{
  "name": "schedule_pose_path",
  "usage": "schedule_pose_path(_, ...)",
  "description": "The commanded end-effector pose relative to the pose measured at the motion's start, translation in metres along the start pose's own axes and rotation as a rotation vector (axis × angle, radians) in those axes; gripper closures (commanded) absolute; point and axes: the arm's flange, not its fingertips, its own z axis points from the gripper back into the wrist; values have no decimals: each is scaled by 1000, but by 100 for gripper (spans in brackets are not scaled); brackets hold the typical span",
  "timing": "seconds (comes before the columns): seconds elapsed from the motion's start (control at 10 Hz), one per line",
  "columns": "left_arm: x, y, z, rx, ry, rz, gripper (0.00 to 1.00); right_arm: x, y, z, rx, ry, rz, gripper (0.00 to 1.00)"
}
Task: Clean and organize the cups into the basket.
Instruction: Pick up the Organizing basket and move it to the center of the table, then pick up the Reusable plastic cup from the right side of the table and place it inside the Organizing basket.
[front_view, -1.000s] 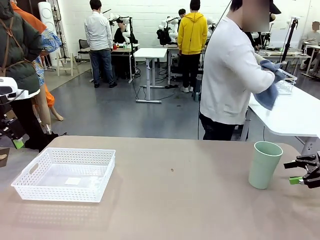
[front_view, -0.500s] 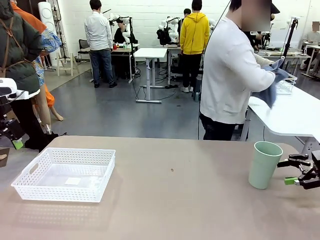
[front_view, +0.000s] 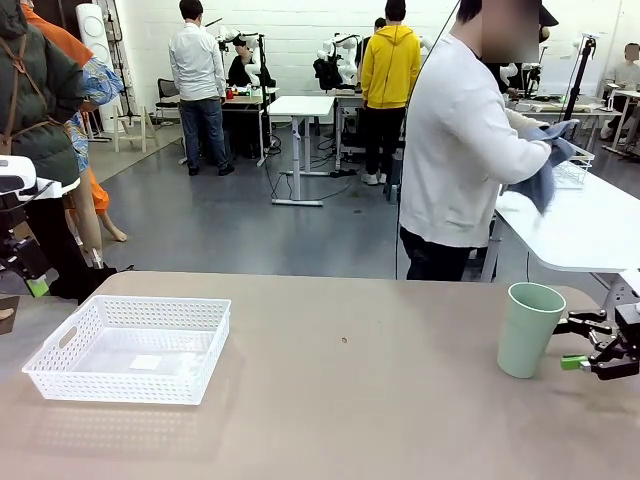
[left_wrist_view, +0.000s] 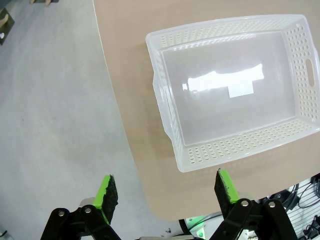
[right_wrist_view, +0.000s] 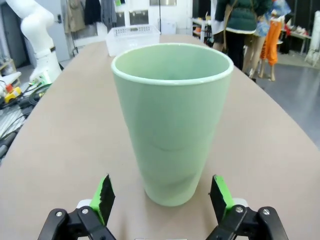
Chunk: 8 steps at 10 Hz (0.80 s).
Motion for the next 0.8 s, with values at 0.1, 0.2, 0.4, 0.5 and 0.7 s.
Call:
schedule_pose_path(0.1, -6, 3, -13, 20, 3, -40, 0, -8, -8, -22, 16, -40, 26, 0)
schedule_pose_path(0.2, -9, 3, -15, 10, 19, -55, 0, -11, -10, -26, 22, -56, 22, 0)
schedule_pose_path(0.4, -10, 4, -19, 10, 33, -59, 0, -15, -12, -34, 33, -75, 22, 0)
schedule_pose_path(0.5, -12, 4, -22, 8, 40, -67, 0, -16, -13, -39, 40, -81, 27, 0)
schedule_pose_path(0.7, -15, 2, -26, 13, 52, -98, 0, -16, -17, -47, 36, -93, 41, 0)
